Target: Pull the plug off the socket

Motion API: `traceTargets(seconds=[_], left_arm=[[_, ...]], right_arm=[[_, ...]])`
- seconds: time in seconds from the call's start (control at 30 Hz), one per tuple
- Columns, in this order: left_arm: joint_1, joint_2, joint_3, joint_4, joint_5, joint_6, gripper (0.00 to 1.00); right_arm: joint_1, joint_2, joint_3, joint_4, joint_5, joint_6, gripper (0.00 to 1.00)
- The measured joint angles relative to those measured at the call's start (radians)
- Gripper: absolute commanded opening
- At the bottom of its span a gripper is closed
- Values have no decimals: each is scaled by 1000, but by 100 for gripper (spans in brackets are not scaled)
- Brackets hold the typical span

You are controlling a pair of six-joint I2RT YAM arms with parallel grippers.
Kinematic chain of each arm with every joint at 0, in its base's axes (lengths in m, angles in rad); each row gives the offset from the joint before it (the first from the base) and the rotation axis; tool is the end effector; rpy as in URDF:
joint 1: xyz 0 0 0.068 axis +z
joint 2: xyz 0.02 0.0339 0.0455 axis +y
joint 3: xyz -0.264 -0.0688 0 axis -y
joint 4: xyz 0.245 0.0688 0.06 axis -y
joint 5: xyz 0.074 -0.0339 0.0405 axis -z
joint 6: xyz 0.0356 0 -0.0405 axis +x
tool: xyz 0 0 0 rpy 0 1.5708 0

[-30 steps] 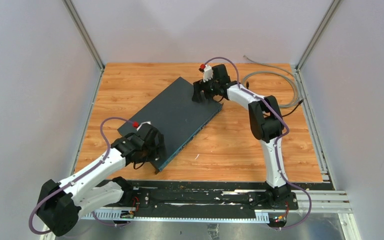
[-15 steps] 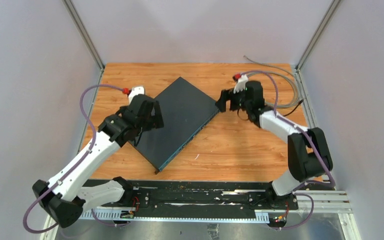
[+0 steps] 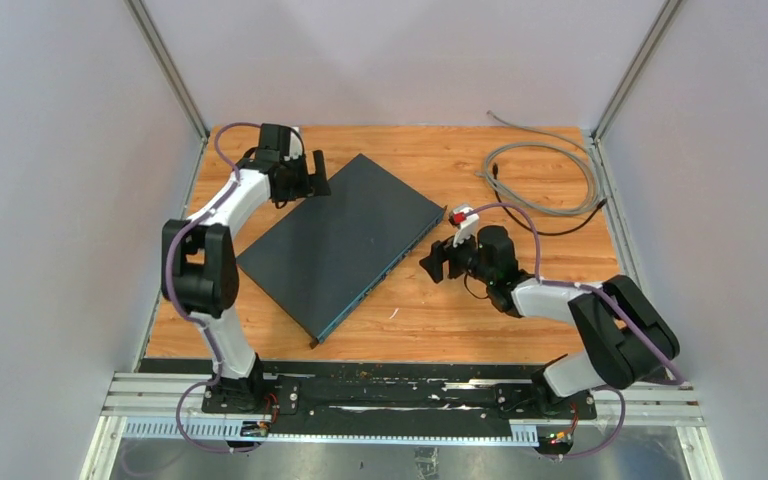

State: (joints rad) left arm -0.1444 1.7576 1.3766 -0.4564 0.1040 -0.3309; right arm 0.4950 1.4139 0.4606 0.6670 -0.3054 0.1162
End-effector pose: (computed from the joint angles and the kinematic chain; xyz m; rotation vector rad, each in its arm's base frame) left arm 0.3874 -0.0601 0.2562 -0.1779 2.4245 -0.3427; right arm 0.2352 0.1391 0.1788 -0.5698 1.8162 0.7031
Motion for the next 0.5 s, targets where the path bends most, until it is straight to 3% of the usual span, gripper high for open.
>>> traceTargets(seconds=[0.2,0.5], left_arm=[[12,216,168,3,143,141,100],[46,372,268,-25,301,279,99]], right_arm=[[39,107,0,131,-32,-44,76],[53,213,6,207,-35,-95,71]])
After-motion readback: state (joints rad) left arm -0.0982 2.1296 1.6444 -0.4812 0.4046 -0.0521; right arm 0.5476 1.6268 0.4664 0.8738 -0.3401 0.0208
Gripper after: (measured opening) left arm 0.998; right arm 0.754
